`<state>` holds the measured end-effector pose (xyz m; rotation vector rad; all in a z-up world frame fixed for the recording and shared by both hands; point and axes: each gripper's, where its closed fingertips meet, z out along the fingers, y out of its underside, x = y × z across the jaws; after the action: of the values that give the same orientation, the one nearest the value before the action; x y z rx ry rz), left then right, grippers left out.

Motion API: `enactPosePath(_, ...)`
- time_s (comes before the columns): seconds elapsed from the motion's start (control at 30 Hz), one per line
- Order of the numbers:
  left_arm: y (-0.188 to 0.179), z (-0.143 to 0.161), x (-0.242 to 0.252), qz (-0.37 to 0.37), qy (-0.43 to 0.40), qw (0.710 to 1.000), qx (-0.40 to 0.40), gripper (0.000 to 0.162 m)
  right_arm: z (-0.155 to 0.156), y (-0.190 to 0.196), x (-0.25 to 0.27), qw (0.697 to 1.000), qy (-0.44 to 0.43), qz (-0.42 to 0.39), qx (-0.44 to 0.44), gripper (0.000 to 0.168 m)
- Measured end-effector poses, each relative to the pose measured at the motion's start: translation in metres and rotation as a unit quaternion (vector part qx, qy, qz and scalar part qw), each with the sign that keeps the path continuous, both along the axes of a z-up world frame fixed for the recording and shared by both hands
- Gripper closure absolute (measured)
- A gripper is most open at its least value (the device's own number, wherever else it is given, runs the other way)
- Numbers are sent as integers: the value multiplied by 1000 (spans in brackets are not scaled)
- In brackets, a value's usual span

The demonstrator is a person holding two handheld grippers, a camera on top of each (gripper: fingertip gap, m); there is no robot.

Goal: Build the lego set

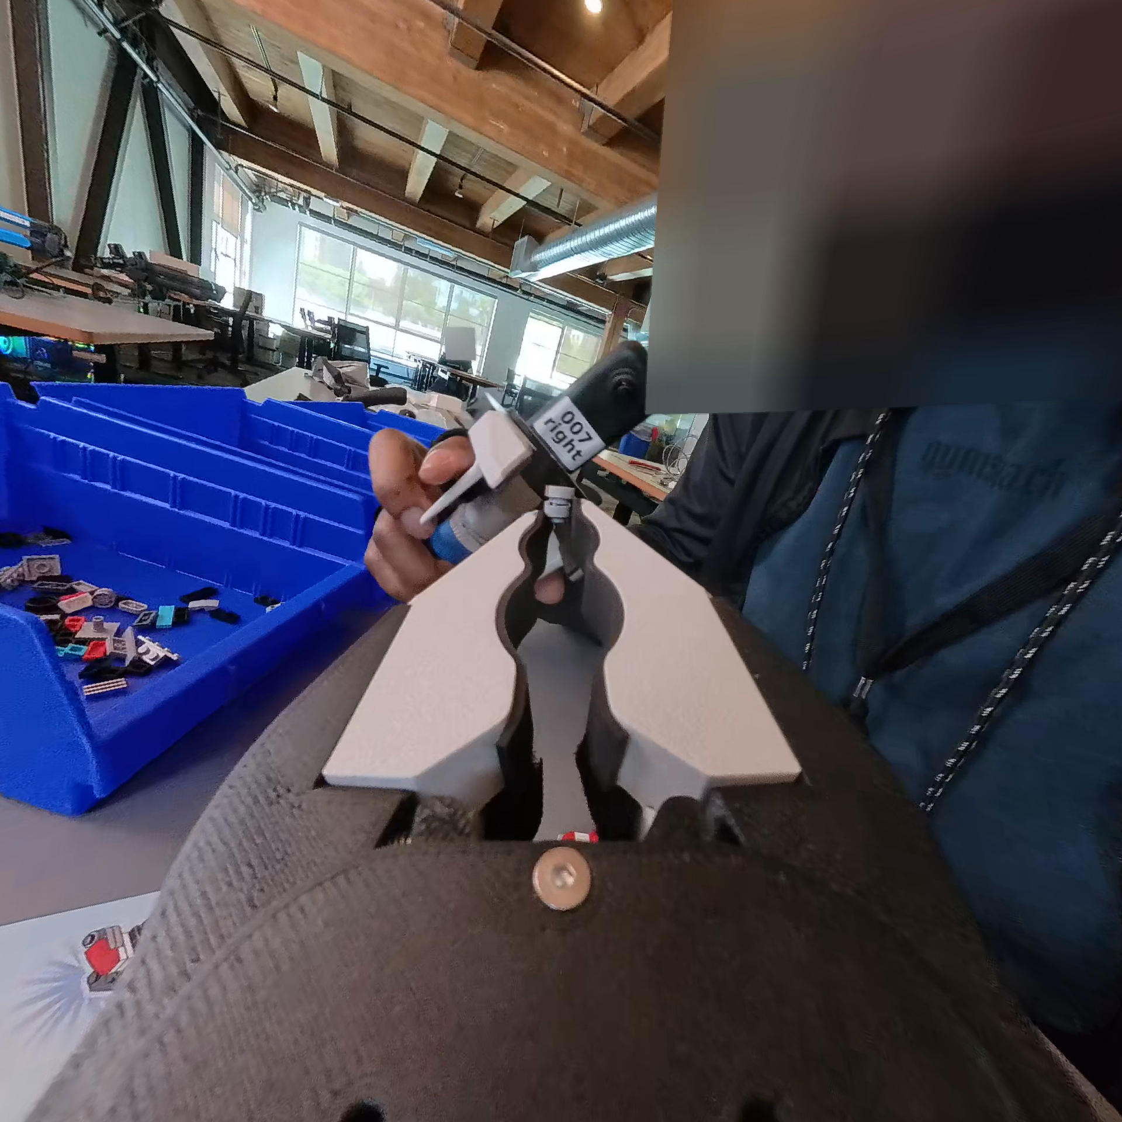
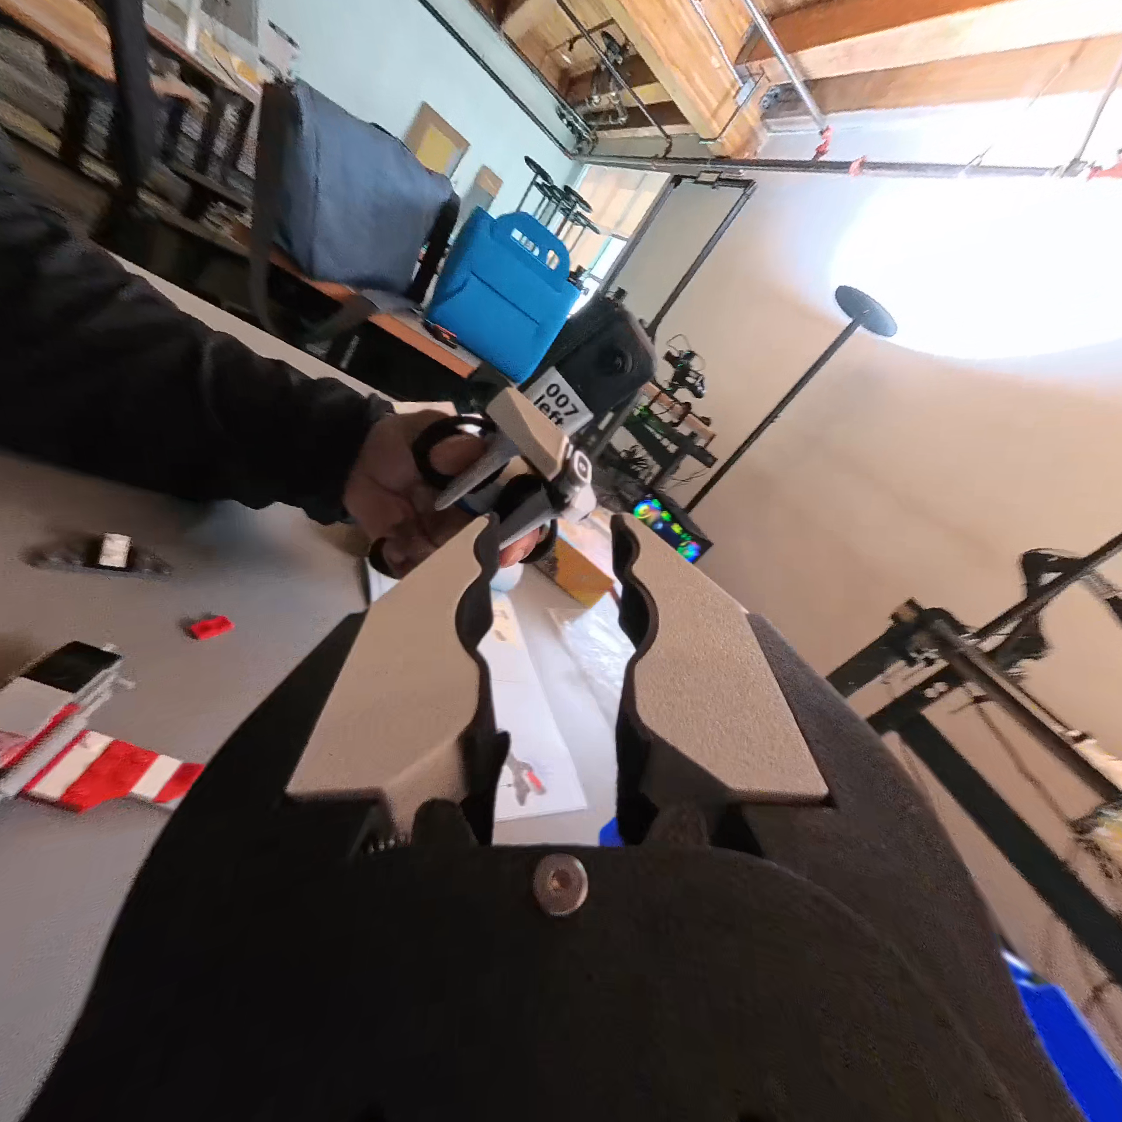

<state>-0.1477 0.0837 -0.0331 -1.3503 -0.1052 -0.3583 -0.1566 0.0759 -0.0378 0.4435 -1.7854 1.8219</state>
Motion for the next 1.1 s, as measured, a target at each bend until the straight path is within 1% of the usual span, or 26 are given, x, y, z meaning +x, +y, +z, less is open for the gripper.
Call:
enactPosePath(0.1, 0, -2, 0, -1, -5, 1000, -6, 155, 6, -2, 1, 999, 34, -20, -10, 130)
enactPosePath(0.2, 3, -5, 1, -6, -8, 1000, -16, 155, 6, -3, 3, 998, 51, -24, -2, 133)
enactPosePath(0.5, 7, -10, 4, -17, -14, 999, -33, 155, 1, -5, 5, 996, 82, -31, 20, 153)
enactPosePath(0.77, 6, -13, 0, -10, -20, 999, -46, 155, -1, -6, 1, 995, 81, -41, 27, 155)
enactPosePath(1.1, 8, -24, -10, -2, -74, 994, -81, 154, -12, -4, -8, 995, 67, -51, 51, 158)
